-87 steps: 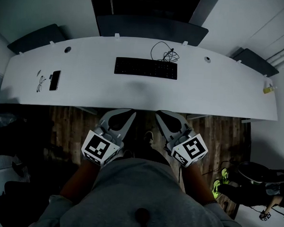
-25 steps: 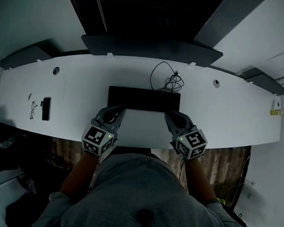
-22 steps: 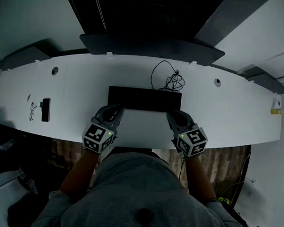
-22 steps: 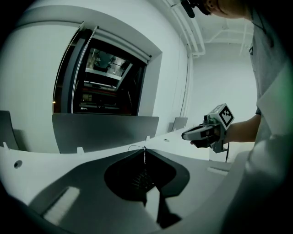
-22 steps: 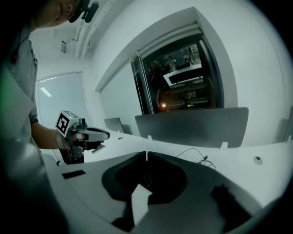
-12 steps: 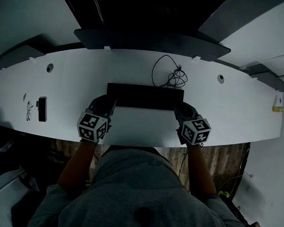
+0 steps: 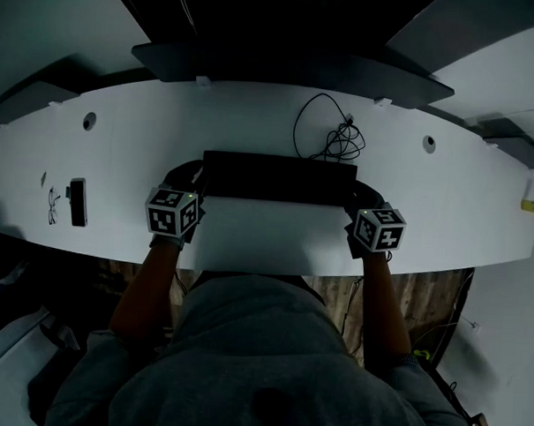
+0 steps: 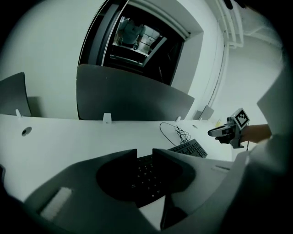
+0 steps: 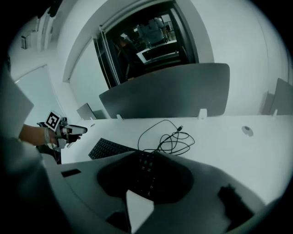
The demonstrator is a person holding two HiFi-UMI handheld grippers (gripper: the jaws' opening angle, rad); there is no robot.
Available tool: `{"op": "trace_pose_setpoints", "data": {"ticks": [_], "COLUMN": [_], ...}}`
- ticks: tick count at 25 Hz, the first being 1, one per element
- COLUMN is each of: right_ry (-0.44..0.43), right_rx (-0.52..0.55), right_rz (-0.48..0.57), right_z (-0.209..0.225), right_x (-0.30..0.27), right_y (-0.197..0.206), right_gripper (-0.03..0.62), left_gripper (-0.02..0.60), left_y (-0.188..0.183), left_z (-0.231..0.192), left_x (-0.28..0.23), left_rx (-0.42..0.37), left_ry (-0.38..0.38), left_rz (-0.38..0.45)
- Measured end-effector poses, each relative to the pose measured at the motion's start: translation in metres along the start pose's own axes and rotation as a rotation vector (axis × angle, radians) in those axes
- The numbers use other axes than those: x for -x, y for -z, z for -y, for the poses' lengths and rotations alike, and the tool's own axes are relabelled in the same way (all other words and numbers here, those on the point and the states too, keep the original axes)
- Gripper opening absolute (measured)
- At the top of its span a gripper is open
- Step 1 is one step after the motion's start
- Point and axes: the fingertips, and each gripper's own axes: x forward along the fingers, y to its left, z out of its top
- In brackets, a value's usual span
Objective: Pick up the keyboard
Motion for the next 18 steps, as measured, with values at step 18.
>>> {"op": "trace_pose_setpoints", "data": {"ticks": [18], "right_ry": [0.067], "right_rx": [-0.212], "right_rz": [-0.127], "right_z": [0.083], "right_x": [-0.049], "right_y": [0.042], "right_gripper": [0.222], "left_gripper": [0.213], "left_y": [0.051], "left_z": [-0.055], "left_x": [-0.063], "left_rx": [0.168], "left_ry": [-0.054], "left_rz": [-0.193]}}
